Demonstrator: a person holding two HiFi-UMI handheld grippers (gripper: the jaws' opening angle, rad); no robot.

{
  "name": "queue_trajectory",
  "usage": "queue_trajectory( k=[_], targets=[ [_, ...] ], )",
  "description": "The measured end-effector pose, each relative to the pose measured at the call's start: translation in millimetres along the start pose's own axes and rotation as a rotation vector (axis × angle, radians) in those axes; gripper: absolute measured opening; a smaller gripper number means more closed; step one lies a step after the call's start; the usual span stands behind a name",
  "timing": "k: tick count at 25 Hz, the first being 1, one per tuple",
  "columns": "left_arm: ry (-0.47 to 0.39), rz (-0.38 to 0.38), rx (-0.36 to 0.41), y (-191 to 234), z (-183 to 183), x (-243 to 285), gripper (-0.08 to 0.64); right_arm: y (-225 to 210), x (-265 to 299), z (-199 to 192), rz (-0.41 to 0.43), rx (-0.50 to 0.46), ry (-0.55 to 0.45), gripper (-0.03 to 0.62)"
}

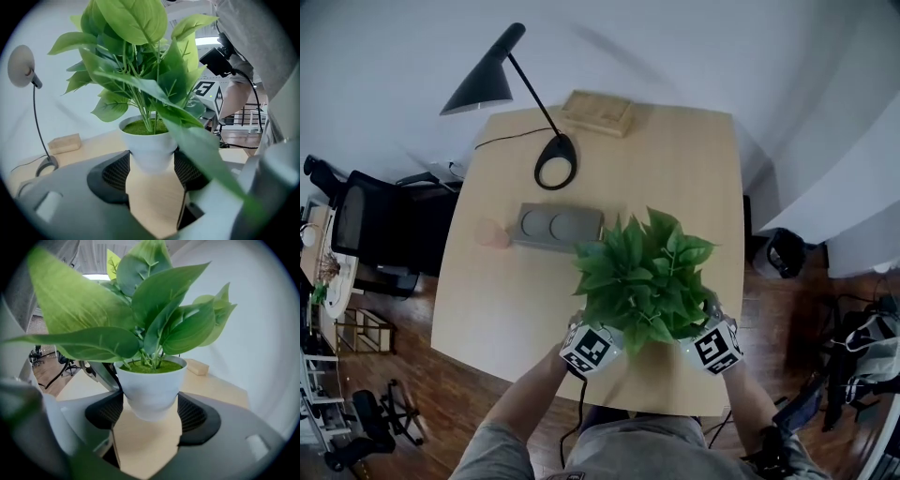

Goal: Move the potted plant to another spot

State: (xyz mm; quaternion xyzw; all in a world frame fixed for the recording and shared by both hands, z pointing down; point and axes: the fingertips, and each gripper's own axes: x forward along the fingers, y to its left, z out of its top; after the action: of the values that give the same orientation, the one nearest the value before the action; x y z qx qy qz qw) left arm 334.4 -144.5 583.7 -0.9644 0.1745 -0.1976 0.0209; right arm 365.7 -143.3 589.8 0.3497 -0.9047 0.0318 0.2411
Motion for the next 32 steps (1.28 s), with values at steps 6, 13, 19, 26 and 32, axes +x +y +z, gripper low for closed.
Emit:
queue_trajectory(
  k=[6,13,19,26,32],
  targets=[
    [-0.040,0.083,0.025,17,42,-58,0.288,18,-5,69,0.019,-0.069,-0.053,0.368],
    [-0.094,0.180,0.035,53,65,-193,0.287,94,29,186,0.054,-0.167,-0.112,0.367],
    [-0.060,0.229,0.028,50,62,-195,0.285,97,31,183,0.100,-0.160,-0.137,0.365],
    [-0.044,0.287,0.026,71,25,-317,0.285,192,93,239,0.145,-0.186,-0.154,0.365],
    [-0.032,0.323,0.023,91,1,-380,0.285,238,136,269,0.170,-0.199,-0.172,0.365]
  ],
)
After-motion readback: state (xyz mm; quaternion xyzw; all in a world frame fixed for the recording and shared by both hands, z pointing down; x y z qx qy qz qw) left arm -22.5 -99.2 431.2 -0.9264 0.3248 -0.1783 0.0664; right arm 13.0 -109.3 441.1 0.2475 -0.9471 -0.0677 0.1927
